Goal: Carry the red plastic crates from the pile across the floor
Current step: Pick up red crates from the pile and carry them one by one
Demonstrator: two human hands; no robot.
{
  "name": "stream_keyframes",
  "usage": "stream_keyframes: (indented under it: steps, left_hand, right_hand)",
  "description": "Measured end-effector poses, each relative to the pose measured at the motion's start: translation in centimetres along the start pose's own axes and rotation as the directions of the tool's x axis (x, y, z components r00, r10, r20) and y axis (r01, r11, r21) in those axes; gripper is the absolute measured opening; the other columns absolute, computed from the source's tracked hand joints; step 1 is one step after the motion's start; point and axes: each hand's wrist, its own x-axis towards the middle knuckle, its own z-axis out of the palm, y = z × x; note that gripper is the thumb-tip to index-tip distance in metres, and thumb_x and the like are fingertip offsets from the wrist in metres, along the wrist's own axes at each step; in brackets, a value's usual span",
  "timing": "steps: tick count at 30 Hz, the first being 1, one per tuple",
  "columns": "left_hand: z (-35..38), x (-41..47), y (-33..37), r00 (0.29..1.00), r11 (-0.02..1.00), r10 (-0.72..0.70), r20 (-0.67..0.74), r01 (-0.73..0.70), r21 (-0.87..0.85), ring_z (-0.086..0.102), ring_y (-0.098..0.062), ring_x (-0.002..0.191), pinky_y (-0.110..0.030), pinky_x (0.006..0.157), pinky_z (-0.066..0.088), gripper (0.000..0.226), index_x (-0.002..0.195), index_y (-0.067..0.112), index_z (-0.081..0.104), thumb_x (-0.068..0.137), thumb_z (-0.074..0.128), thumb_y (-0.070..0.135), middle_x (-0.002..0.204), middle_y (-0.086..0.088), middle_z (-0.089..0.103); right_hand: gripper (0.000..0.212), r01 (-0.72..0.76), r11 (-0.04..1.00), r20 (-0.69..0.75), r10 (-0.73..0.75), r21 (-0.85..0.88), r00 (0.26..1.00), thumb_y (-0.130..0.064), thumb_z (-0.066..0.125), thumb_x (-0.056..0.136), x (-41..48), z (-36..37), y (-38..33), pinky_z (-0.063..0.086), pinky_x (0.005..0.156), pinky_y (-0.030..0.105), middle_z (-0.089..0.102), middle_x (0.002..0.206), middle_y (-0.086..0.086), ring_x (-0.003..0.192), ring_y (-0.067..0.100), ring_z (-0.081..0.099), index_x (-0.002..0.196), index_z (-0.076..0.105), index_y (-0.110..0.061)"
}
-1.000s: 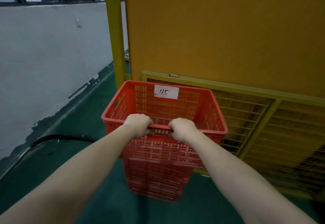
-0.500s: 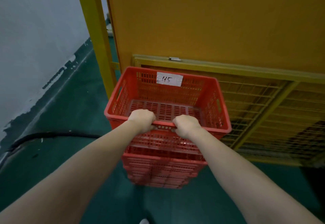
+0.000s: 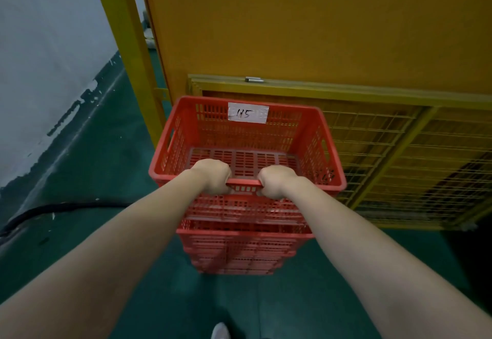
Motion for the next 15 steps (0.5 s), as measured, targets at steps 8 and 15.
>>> stream_keyframes:
  steps: [8, 15]
  left_hand:
    - [1.5, -0.8, 1.6, 0.999, 1.0, 0.024, 0.023, -0.024, 0.002, 0.056, -0.022, 0.076, -0.03, 0.064, 0.043, 0.031, 0.084, 0.02, 0.057, 0.087, 0.06, 0.05, 0.08, 0.002, 0.058]
    - [1.9, -1.4, 1.8, 0.999, 0.999, 0.037, 0.023, -0.037, 0.009, 0.063, -0.027, 0.088, -0.029, 0.067, 0.044, 0.035, 0.091, 0.016, 0.064, 0.086, 0.061, 0.051, 0.089, -0.002, 0.064]
  right_hand:
    - [0.026, -0.002, 1.0, 0.05, 0.003, -0.013, 0.999, -0.037, 0.058, 0.095, -1.9, 1.2, 0.1, 0.043, 0.056, 0.031, 0.057, 0.075, 0.0, 0.064, 0.019, 0.052, 0.08, 0.055, -0.017]
    - [0.025, 0.013, 1.0, 0.065, -0.014, 0.019, 0.998, -0.037, 0.06, 0.094, -2.7, 1.5, -0.5, 0.041, 0.052, 0.03, 0.056, 0.075, -0.001, 0.064, 0.018, 0.051, 0.094, 0.062, -0.012]
